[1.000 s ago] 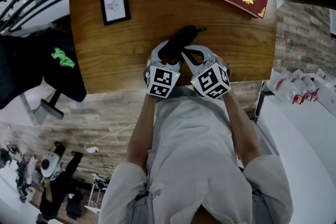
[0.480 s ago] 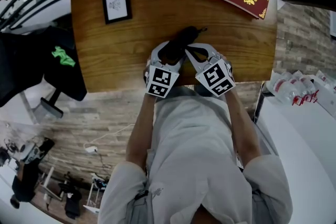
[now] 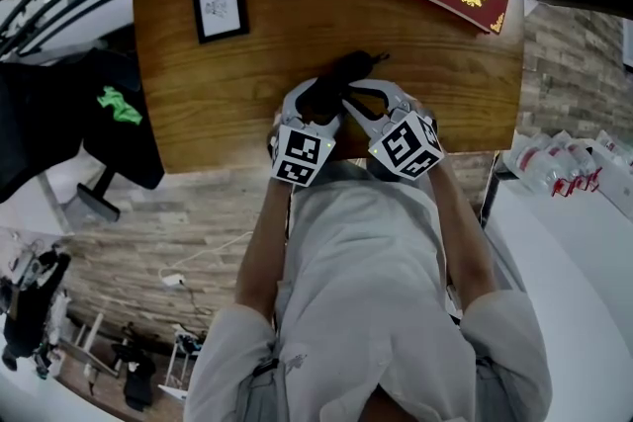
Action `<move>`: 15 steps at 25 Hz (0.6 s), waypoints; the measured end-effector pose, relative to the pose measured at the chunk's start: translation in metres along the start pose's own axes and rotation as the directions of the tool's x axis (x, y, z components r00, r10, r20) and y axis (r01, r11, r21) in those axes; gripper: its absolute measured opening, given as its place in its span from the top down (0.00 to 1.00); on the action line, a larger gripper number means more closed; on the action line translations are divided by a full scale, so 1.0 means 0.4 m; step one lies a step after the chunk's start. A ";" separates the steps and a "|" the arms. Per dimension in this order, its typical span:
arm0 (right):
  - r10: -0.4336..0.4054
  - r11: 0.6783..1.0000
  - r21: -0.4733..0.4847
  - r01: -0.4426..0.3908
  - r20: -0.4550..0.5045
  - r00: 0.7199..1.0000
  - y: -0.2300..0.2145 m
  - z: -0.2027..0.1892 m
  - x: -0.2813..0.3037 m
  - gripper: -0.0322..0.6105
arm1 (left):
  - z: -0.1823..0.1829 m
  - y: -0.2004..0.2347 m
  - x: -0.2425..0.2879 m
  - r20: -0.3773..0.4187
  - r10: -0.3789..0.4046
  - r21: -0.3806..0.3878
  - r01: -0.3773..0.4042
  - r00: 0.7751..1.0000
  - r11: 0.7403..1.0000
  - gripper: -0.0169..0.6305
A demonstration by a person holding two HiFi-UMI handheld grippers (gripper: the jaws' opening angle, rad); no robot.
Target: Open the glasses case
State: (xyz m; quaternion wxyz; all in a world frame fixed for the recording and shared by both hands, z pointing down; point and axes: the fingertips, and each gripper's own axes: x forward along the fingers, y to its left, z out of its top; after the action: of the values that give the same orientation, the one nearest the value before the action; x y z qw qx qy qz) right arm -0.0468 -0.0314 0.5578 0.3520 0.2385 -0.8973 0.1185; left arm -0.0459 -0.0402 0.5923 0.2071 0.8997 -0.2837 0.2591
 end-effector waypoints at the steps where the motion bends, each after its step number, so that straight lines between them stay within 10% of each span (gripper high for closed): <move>1: -0.004 1.000 -0.021 0.004 -0.007 1.000 0.000 -0.001 0.002 0.88 | -0.001 0.001 0.000 -0.006 -0.001 0.002 0.001 1.000 1.000 0.51; 15: -0.128 0.973 -0.203 0.112 -0.068 0.989 -0.010 0.002 -0.003 0.95 | -0.002 0.004 -0.002 -0.007 -0.006 -0.016 0.005 1.000 1.000 0.51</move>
State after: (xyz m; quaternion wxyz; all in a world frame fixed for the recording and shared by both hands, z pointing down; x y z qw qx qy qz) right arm -0.0447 -0.0348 0.5566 0.4164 0.2510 -0.8737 0.0164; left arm -0.0479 -0.0407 0.5927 0.2159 0.8979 -0.2826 0.2594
